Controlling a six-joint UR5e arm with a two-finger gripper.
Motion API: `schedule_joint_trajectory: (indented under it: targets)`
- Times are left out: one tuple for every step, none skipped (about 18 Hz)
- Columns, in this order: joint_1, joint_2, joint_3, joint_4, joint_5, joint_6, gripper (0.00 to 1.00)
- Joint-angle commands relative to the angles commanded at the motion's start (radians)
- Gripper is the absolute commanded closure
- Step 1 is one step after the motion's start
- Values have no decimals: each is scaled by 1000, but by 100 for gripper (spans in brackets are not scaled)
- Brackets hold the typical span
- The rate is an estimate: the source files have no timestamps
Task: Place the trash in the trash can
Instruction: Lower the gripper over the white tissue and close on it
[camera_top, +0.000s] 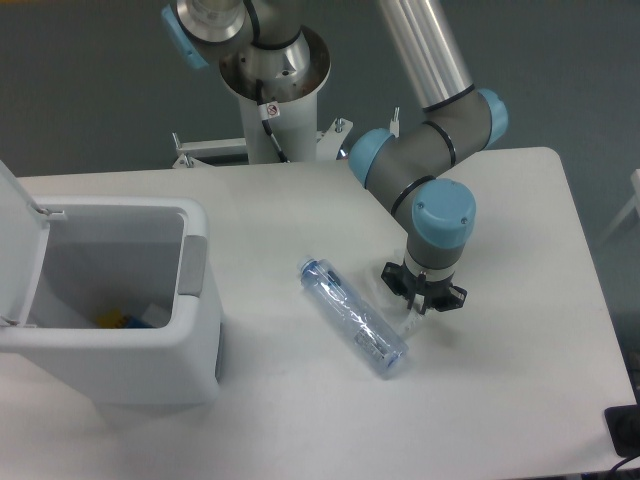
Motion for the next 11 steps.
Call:
schedule_joint_trajectory:
  targets:
    - [6, 9, 2, 0, -6, 5, 100]
    - [18, 20, 3, 0, -9, 5, 100]
    - [41, 32, 6, -2, -15, 6, 100]
    - [63, 43, 15, -11, -41, 6, 100]
    - [83, 55, 23, -12, -87, 6, 100]
    - [90, 66, 28, -12, -115, 6, 100]
    - [92, 71, 41, -14, -133, 5, 100]
    - [94, 72, 57, -15, -149, 3, 100]
    - [94, 74, 81, -21, -165, -7, 100]
    - [92, 81, 118, -53, -195, -15, 100]
    - [92, 89, 139, -83, -212, -41, 100]
